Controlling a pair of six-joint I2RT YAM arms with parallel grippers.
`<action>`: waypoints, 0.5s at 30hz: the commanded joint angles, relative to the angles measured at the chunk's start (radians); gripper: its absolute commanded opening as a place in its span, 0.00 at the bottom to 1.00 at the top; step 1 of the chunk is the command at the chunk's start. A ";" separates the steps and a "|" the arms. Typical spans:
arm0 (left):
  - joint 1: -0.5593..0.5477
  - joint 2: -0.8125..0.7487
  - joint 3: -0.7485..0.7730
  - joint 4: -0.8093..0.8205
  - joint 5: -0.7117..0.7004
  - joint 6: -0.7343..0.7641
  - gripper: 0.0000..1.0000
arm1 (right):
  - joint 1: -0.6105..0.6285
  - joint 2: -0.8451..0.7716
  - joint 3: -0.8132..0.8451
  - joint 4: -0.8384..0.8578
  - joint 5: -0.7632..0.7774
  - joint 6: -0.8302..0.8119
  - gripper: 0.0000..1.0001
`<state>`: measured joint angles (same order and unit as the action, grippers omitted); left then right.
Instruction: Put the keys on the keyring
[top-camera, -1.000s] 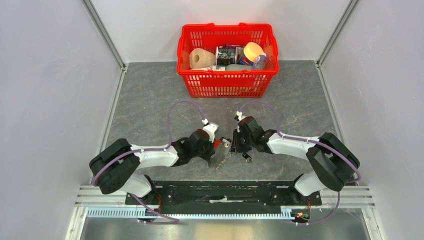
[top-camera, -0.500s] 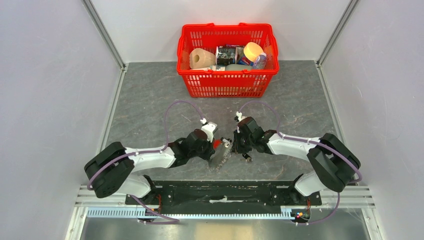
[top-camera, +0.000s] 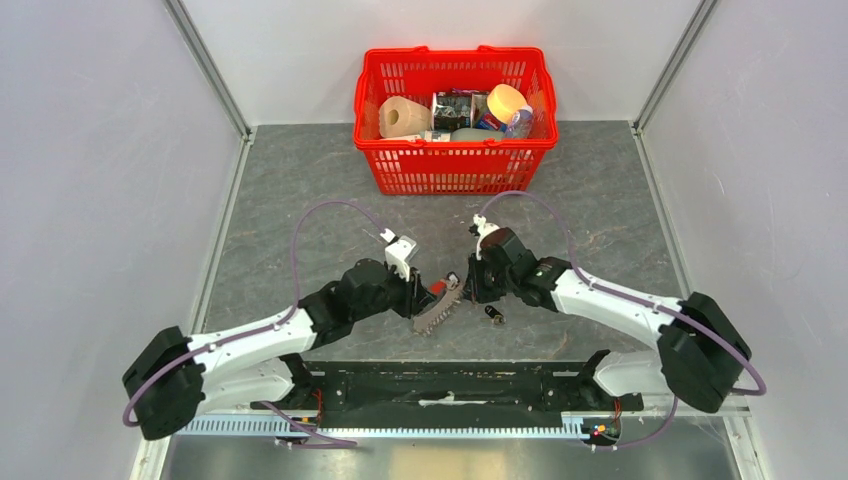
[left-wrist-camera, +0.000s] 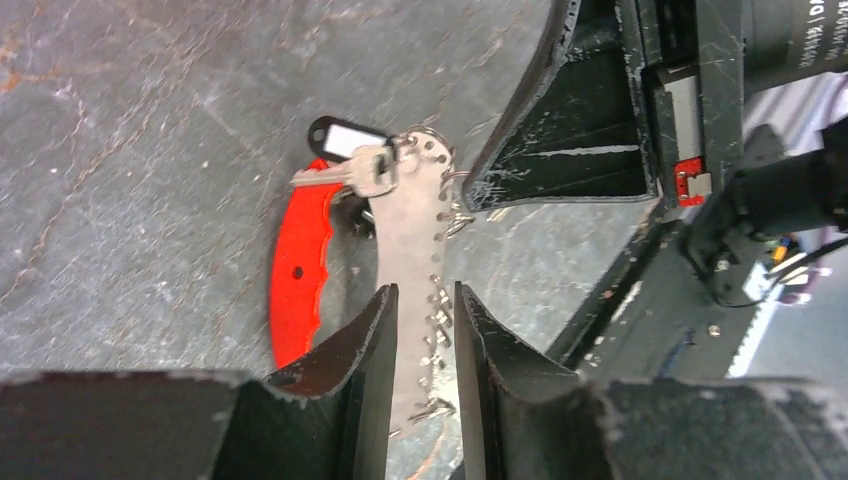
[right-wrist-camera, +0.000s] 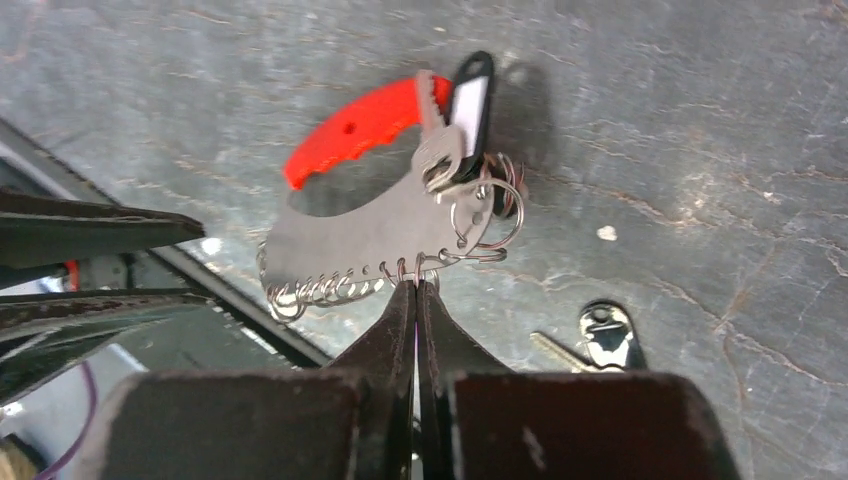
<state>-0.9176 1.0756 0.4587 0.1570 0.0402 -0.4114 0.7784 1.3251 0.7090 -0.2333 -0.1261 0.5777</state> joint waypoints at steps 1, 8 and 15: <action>0.002 -0.100 -0.008 -0.007 0.061 -0.045 0.35 | 0.027 -0.087 0.091 -0.056 0.001 0.041 0.00; 0.002 -0.267 0.005 -0.071 0.124 -0.069 0.45 | 0.060 -0.134 0.199 -0.166 0.011 0.149 0.00; 0.000 -0.396 0.039 -0.147 0.192 -0.085 0.46 | 0.079 -0.148 0.292 -0.258 -0.003 0.219 0.00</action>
<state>-0.9176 0.7338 0.4534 0.0536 0.1661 -0.4572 0.8463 1.2152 0.9257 -0.4431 -0.1226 0.7284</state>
